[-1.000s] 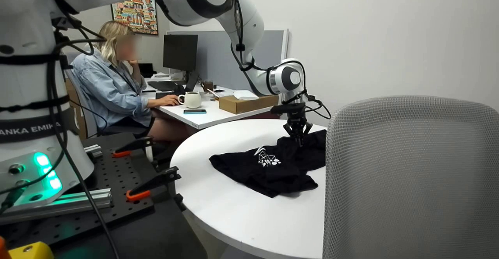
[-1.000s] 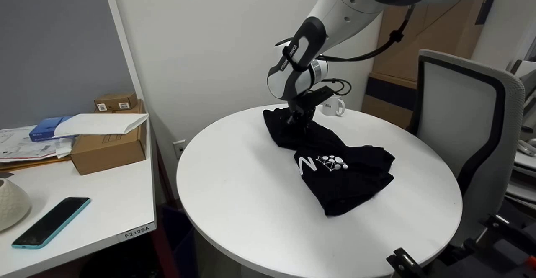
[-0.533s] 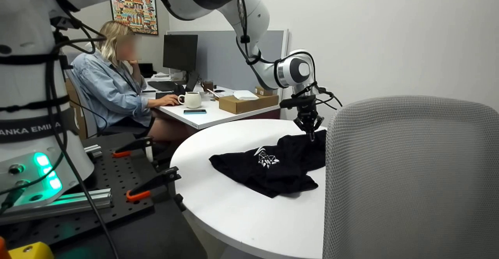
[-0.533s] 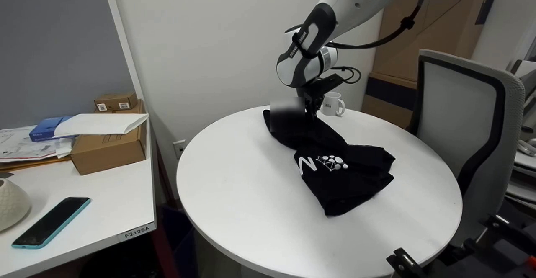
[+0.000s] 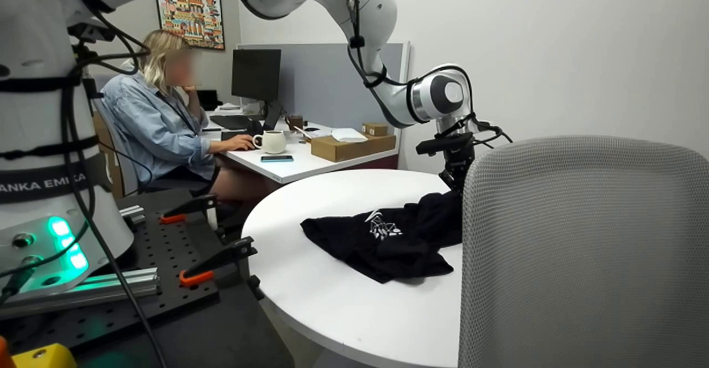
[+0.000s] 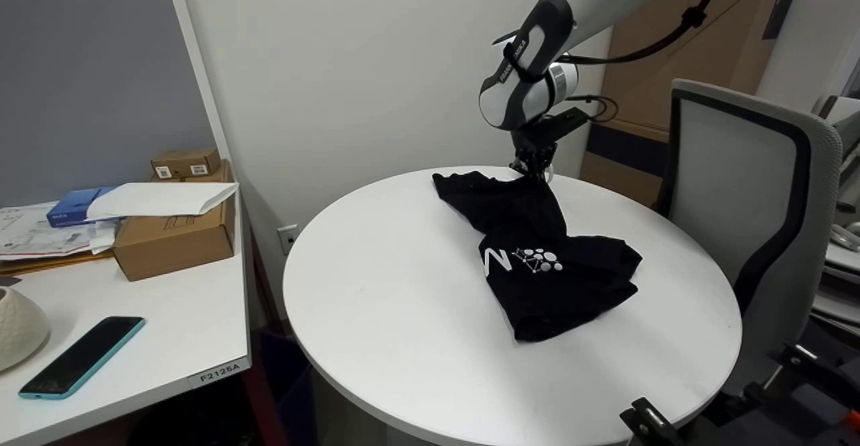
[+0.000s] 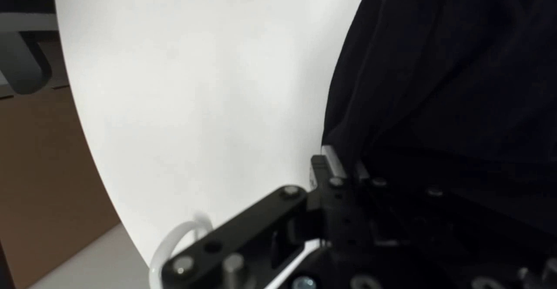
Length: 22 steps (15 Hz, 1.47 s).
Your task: Fold the t-shirt
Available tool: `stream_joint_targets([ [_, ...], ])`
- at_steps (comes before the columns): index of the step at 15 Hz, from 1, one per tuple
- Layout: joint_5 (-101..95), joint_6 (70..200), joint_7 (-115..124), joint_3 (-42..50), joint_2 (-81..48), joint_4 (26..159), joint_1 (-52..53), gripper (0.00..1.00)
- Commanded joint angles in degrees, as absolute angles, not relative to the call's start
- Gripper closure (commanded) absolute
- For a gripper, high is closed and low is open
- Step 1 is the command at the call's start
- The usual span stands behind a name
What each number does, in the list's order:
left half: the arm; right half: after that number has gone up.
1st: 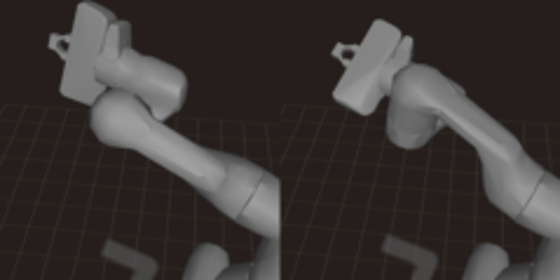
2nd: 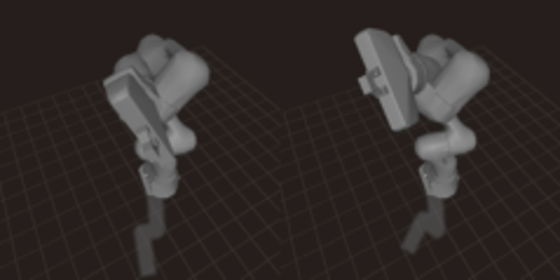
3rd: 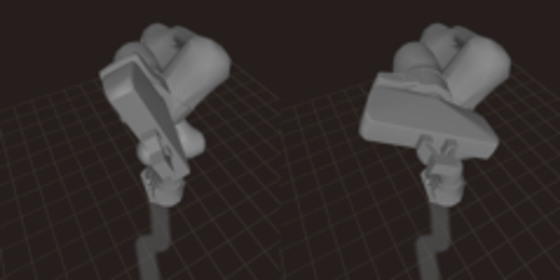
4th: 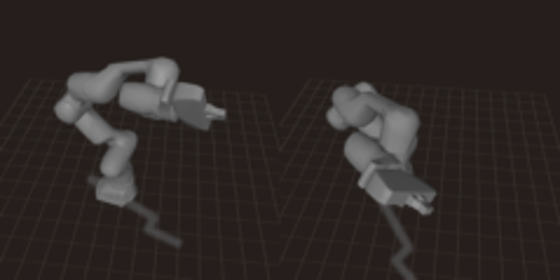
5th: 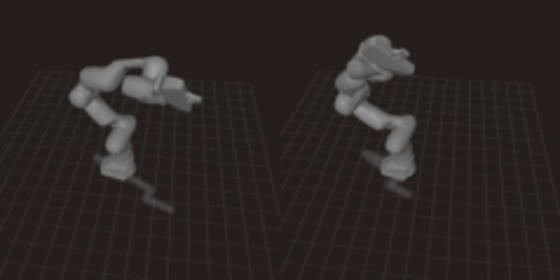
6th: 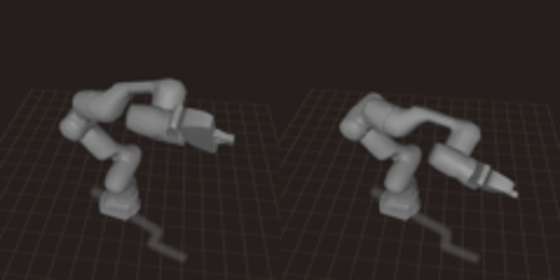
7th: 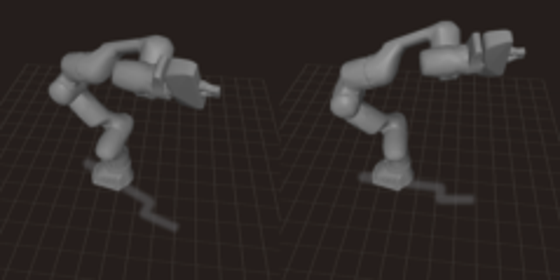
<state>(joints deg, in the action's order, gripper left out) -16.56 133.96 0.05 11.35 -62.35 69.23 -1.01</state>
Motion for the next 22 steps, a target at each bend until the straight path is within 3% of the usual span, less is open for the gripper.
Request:
stream_joint_targets([
  [1,-17.42,134.21,0.72,12.82,-59.46,73.73,-1.32,0.71],
  [2,-17.49,134.24,0.72,13.12,-59.17,74.25,-1.47,0.71],
  [10,-17.59,134.41,1.56,14.57,-57.63,75.17,-1.87,0.11],
  [12,-17.51,134.57,1.95,14.89,-57.37,74.73,-2.07,0.00],
  [22,-17.73,134.65,3.40,16.52,-55.23,74.62,-3.81,0.00],
])
